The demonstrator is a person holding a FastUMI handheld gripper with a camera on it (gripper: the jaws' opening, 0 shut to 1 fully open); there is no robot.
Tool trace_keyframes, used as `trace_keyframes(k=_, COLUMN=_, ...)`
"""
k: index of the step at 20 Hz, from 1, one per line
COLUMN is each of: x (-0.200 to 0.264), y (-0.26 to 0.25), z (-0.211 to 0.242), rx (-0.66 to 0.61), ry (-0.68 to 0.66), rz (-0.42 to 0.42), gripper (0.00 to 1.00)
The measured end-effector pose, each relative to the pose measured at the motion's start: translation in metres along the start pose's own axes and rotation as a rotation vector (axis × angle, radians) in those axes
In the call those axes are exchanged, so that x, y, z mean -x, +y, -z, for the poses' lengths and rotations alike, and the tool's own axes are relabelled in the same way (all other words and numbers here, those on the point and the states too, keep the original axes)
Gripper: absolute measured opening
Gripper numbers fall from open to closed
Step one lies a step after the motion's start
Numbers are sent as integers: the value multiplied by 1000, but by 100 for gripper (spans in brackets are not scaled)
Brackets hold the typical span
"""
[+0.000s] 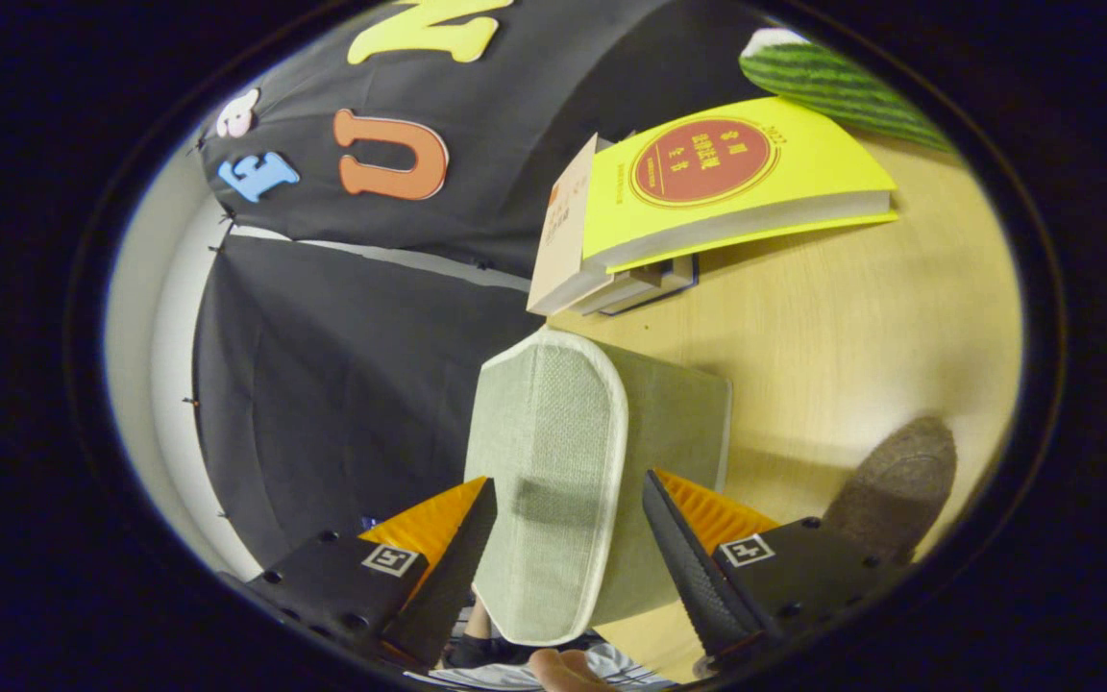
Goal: Open the storage box then place both shoes into the box .Put the left shoe in first, then the right shoe, with the right side of both shoes facing outward in a uniform manner.
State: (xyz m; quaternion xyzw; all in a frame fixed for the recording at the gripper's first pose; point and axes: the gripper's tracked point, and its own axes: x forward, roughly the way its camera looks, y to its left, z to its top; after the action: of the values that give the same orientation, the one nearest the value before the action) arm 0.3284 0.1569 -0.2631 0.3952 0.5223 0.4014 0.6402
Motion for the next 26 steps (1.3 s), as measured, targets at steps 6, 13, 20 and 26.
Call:
trace_keyframes(k=6, x=-8, y=-3, z=19, rx=-14, ry=94, rz=-59, gripper=94)
trace_keyframes(k=13, x=-5, y=-1, z=32, rx=-14, ry=125, rz=-37, gripper=65)
trace_keyframes(k=20, x=16, y=9, z=31, rx=3, ry=66, rz=-69, gripper=23)
trace_keyframes(k=26, x=28, y=26, z=39, rx=58, ry=46, rz=-34, gripper=6)
